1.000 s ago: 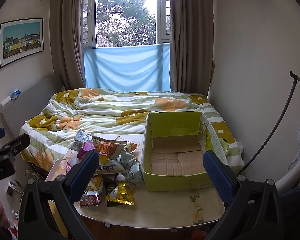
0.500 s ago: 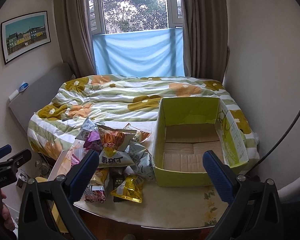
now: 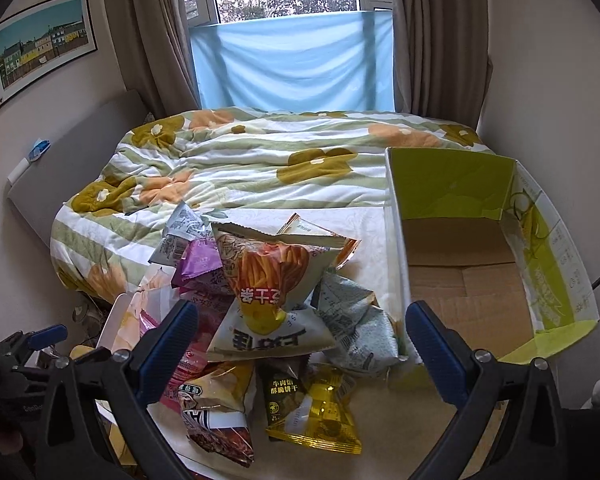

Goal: Organize snacks
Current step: 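Grasp the pink wafer bag with the left tool while the right tool grasps the orange fries bag, then carry both bags into the yellow-green box and open both tools to release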

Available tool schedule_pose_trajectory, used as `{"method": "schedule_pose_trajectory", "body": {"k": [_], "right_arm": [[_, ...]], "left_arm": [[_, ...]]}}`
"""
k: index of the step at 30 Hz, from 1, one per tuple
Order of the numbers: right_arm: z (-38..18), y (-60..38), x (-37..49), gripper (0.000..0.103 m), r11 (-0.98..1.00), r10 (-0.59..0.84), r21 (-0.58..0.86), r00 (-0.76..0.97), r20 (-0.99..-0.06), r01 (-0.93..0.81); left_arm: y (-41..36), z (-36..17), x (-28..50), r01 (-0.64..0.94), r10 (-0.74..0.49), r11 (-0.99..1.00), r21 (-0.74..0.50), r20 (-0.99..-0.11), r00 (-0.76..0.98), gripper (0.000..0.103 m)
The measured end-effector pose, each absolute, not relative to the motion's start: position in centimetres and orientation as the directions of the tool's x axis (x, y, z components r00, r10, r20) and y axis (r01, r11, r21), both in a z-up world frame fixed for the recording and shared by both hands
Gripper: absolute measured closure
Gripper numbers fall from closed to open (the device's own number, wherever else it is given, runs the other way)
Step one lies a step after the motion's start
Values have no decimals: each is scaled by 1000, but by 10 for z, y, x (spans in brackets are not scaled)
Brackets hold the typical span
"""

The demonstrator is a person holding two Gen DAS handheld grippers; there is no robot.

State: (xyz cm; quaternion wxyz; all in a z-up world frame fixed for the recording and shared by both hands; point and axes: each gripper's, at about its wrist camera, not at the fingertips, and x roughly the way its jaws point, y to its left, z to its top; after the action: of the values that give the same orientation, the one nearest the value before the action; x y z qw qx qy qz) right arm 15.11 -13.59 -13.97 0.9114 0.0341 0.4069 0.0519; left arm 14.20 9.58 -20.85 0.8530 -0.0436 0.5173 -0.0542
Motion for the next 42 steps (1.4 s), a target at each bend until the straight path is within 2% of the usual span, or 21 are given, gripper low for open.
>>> {"method": "schedule_pose_trajectory", "body": {"k": [5, 10, 12, 15, 17, 18, 21, 27, 31, 38, 42], "right_arm": [[-163, -120, 172, 1, 994, 109, 99, 626, -772, -50], [-176, -113, 185, 5, 995, 93, 90, 608, -789, -36], [-181, -112, 189, 14, 995, 98, 98, 598, -795, -32], [-188, -107, 193, 19, 995, 101, 95, 577, -811, -41], [-190, -106, 194, 20, 995, 94, 86, 572, -815, -42], [-191, -105, 195, 20, 996, 92, 83, 571, -815, -42], [-192, -105, 198, 27, 996, 88, 77, 569, -818, -43], [-194, -104, 202, 30, 996, 88, 74, 568, -819, -47], [-196, -103, 203, 37, 996, 91, 76, 564, -821, -50], [-197, -98, 201, 58, 996, 84, 63, 559, -825, -56], [-193, -95, 199, 60, 997, 78, 50, 565, -822, -65]], "left_arm": [[89, -247, 160, 110, -177, 983, -146, -909, 378, 1], [74, -271, 169, 171, -179, 977, -127, -926, 333, 1], [72, -280, 174, 174, -166, 978, -116, -937, 309, 1], [75, -291, 181, 165, -200, 974, -158, -938, 283, 1], [72, -297, 184, 174, -196, 973, -153, -943, 269, 5], [70, -300, 184, 184, -193, 972, -147, -946, 262, 12], [66, -303, 185, 196, -182, 972, -132, -947, 266, 15], [61, -297, 177, 205, -193, 969, -137, -939, 284, 28], [60, -294, 175, 208, -199, 968, -141, -935, 294, 33], [67, -286, 170, 199, -208, 968, -150, -926, 314, 37], [69, -279, 167, 188, -211, 970, -155, -921, 327, 37]]}}
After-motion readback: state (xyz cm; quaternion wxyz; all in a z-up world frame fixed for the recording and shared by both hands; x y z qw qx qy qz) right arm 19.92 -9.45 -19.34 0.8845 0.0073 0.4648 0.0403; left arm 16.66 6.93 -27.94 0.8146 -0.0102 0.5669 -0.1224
